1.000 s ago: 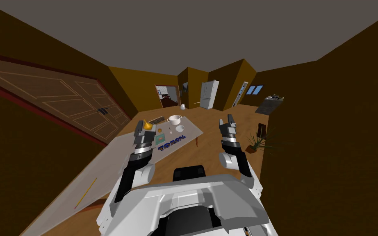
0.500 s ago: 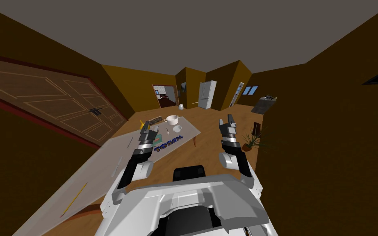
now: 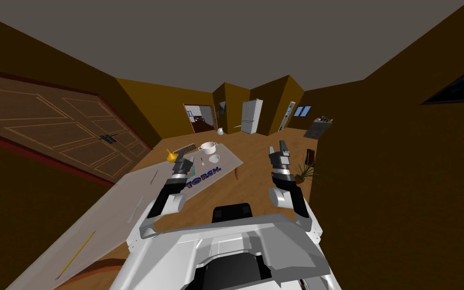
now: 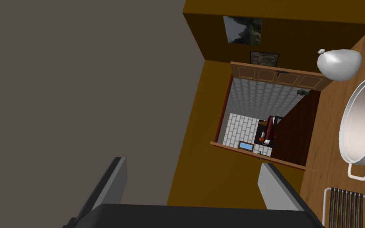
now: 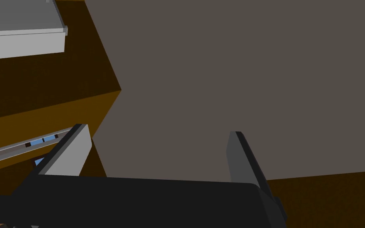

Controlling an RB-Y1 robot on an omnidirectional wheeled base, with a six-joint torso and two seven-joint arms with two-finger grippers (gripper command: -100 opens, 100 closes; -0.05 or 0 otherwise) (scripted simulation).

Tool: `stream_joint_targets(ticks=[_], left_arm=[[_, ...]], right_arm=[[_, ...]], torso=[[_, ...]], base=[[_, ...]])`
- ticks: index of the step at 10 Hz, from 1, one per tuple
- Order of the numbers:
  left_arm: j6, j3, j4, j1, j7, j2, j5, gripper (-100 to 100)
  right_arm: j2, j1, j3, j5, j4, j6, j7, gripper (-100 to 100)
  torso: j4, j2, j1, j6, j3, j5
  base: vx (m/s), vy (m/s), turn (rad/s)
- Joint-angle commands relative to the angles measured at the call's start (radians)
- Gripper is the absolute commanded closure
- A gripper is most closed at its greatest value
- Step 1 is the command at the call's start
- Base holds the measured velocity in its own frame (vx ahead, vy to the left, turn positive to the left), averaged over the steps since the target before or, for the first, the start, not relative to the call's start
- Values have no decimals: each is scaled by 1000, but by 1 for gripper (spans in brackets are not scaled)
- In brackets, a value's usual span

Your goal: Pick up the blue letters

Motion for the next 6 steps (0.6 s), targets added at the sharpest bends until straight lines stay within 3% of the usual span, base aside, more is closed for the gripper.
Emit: stream_joint_targets(ticks=[1,6], left_arm=[[50,17,41,-35,8,17,18,-100],[172,67,152,-115,40,67,71,-100]], right_arm=[[0,0,0,0,0,0,0,0],[0,0,0,0,0,0,0,0]], torso=[[0,0,0,0,0,0],[0,0,1,0,0,0]], base=[[9,-64,-46],[5,-61,-58]])
